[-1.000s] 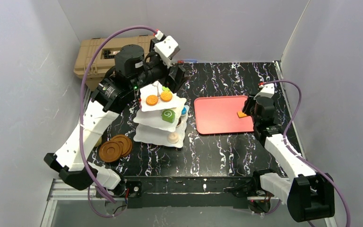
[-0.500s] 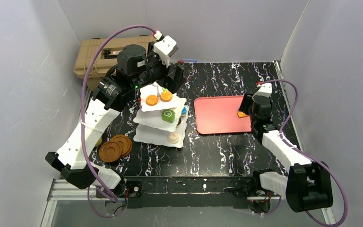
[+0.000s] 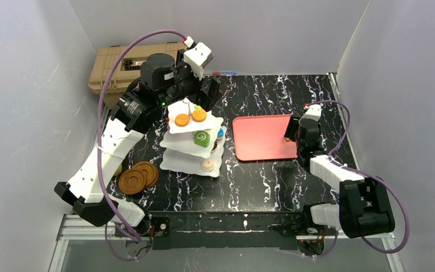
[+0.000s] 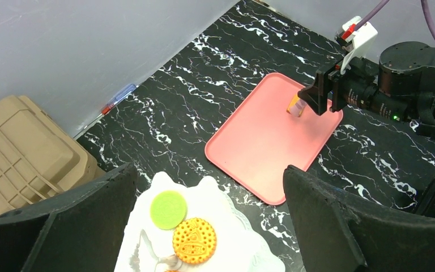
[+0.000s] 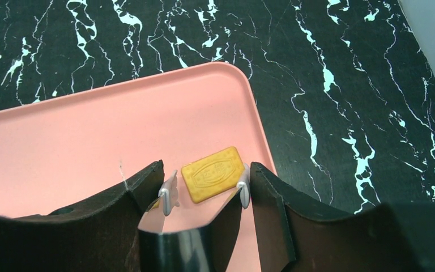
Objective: Serve the afternoon tea
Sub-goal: Pick up the desert from the tray.
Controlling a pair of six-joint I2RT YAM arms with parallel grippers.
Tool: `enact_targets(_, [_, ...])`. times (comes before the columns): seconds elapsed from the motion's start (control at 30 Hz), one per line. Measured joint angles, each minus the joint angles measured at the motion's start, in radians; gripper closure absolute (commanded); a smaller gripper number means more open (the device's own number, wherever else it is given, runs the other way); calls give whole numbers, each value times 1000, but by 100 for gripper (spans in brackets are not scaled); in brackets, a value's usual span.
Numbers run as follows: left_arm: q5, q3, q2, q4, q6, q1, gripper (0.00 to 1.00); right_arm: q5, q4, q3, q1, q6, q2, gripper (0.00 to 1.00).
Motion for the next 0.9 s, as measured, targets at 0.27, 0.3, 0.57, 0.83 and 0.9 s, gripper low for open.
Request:
enact_targets(0.27, [-6,0,0,5,7,0,1,19,60,0,-2,-23,40,35])
enact_targets(0.3, [-7,0,0,5,8,0,1,21,65,0,-2,-26,42,35])
enact_targets(0.57, [-7,0,0,5,8,1,1,26,103,0,-2,-39,85,34])
enact_targets(0.83, [-7,0,0,7,8,1,1,25,129,0,-2,-41,112,36])
enact_targets(0.9, [-7,0,0,14,8,1,0,23,132,0,-2,-39,113,40])
